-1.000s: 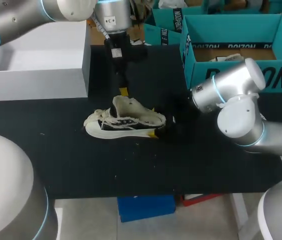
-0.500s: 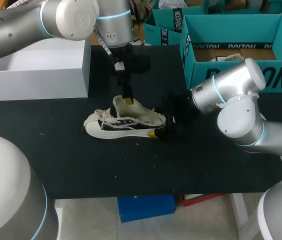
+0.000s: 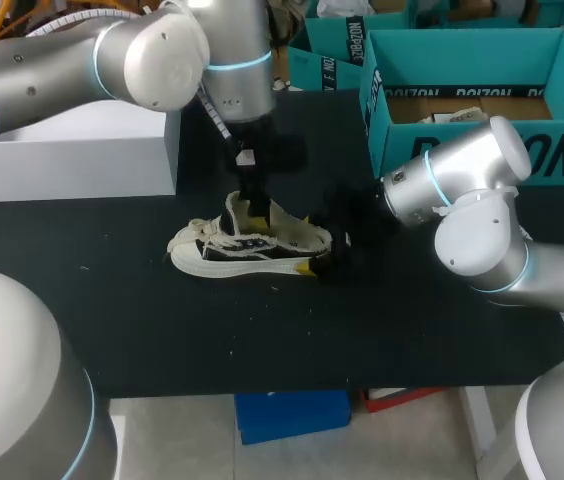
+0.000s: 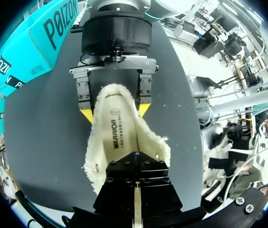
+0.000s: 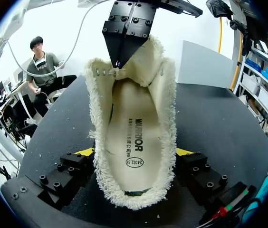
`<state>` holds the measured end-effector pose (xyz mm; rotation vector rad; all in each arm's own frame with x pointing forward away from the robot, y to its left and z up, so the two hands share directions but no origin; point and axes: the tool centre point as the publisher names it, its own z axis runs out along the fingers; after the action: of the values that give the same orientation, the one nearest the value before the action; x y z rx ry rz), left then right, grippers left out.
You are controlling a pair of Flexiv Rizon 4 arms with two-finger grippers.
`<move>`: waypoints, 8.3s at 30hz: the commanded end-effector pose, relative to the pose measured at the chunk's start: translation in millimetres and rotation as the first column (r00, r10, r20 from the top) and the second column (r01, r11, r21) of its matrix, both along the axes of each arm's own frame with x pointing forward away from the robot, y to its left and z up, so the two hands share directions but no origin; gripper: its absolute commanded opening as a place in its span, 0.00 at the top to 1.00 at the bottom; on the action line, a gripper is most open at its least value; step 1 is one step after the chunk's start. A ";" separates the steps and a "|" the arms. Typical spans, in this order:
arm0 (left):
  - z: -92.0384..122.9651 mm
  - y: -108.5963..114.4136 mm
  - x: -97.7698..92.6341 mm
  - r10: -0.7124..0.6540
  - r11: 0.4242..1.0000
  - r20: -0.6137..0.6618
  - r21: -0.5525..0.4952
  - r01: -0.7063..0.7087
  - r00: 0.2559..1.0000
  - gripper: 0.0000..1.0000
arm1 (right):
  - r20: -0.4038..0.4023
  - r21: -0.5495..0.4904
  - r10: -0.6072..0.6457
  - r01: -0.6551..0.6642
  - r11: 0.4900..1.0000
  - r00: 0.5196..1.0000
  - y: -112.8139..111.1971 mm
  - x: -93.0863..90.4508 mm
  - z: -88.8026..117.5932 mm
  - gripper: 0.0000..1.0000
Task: Take the shoe out of the shoebox, open the shoe tongue, remove and reinsert the insole, then place the shoe into the shoebox
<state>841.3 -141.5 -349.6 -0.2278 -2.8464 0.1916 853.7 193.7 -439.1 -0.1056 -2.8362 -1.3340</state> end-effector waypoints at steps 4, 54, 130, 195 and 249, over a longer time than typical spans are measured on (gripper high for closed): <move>-18.5 -8.7 7.6 -0.003 1.000 -0.016 0.023 0.004 1.000 1.00 | 0.000 -0.002 -0.001 0.001 1.000 1.000 1.7 0.4 -3.2 1.00; -84.3 3.3 -29.2 0.060 0.995 -0.070 0.078 -0.055 0.996 1.00 | 0.000 -0.002 -0.001 0.001 1.000 1.000 1.7 0.4 -3.2 1.00; -86.9 42.8 3.4 0.299 0.953 0.679 -0.176 -0.247 0.670 1.00 | 0.000 -0.002 -0.001 0.001 1.000 1.000 1.7 0.4 -3.2 1.00; -49.5 -2.9 -13.5 0.223 0.967 0.556 -0.233 -0.108 0.801 0.60 | 0.000 -0.002 -0.001 0.001 1.000 1.000 1.7 0.4 -3.2 1.00; 22.8 -3.9 -65.4 0.265 0.897 0.447 -0.440 -0.048 0.854 1.00 | 0.000 -0.002 -0.001 0.001 1.000 1.000 1.7 0.4 -3.2 1.00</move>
<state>789.5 -167.9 -353.5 -0.0881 -3.3708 0.8023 852.8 195.9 -438.7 -0.1056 -2.8356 -1.3348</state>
